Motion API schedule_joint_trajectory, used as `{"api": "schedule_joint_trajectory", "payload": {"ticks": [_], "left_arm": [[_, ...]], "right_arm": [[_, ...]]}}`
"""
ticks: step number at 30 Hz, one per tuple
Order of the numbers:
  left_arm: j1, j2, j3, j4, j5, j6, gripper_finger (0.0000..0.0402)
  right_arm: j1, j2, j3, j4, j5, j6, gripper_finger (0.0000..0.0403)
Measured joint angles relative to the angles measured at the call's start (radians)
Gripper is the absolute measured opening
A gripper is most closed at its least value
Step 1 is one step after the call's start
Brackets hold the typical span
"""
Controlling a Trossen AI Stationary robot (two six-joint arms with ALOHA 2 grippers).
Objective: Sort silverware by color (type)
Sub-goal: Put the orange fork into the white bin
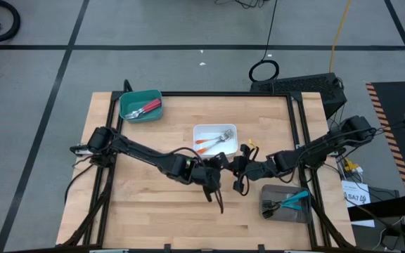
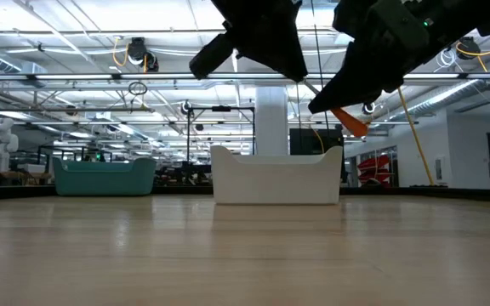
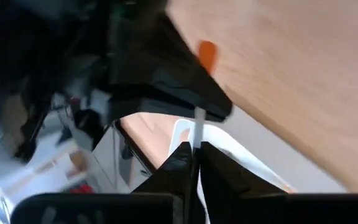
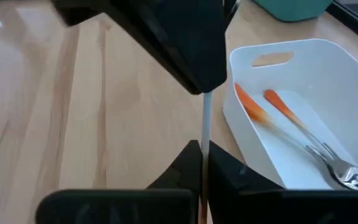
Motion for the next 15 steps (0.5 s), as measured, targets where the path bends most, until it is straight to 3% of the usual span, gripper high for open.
{"api": "schedule_joint_trajectory", "payload": {"ticks": [3,11,15], "left_arm": [[0.0,0.0,-0.001,0.041,-0.017,-0.098,0.005],[-0.001,-0.001,0.003,0.126,-0.078,-0.37,0.0166],[-0.022,-0.001,0.005,0.162,-0.158,-0.544,0.0197]], "right_arm": [[-0.001,-0.002,0.0,0.001,0.001,-0.005,0.0005],[-0.001,-0.027,0.001,-0.021,-0.019,-0.045,0.0002],[-0.001,-0.08,0.001,-0.072,-0.018,-0.051,0.0002]]}}
